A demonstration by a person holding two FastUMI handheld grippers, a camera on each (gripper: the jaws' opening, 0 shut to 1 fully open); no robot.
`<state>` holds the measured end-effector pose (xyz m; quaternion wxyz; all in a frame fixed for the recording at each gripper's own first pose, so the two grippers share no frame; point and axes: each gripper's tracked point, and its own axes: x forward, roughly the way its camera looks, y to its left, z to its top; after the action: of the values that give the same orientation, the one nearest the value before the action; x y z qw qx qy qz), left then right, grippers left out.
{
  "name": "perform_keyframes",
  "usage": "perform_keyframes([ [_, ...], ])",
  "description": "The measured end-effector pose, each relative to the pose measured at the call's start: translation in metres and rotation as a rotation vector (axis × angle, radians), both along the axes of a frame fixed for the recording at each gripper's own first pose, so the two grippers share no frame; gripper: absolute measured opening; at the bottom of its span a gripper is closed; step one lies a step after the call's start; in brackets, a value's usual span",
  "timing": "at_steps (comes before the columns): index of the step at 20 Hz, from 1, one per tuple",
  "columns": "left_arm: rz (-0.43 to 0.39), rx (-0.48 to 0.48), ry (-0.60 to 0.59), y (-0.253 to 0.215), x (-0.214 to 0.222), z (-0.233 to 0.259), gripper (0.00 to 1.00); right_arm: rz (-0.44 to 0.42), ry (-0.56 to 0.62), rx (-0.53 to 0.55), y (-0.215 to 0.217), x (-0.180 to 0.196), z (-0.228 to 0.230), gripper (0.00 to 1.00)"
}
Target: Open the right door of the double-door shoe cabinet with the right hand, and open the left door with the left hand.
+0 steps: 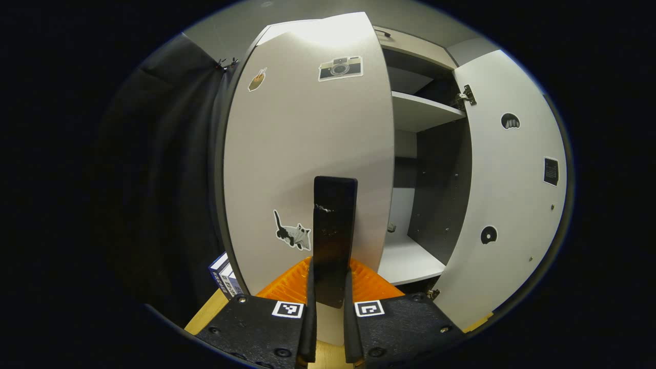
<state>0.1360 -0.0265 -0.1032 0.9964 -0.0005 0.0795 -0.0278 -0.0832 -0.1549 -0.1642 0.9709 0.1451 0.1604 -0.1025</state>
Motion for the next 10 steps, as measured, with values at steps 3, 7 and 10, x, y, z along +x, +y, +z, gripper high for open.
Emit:
perform_keyframes([
  [3,-0.003,0.001,-0.002,0.006,-0.005,0.000,0.22,0.015,0.004,0.005,0.009,0.000,-0.001,0.95],
  [7,-0.006,0.009,-0.011,0.016,-0.011,0.001,0.20,0.028,-0.008,0.002,0.025,0.005,0.000,0.88],
  [10,-0.009,0.026,-0.008,0.026,-0.018,0.003,0.19,0.039,-0.012,0.005,0.038,0.015,-0.001,0.88],
])
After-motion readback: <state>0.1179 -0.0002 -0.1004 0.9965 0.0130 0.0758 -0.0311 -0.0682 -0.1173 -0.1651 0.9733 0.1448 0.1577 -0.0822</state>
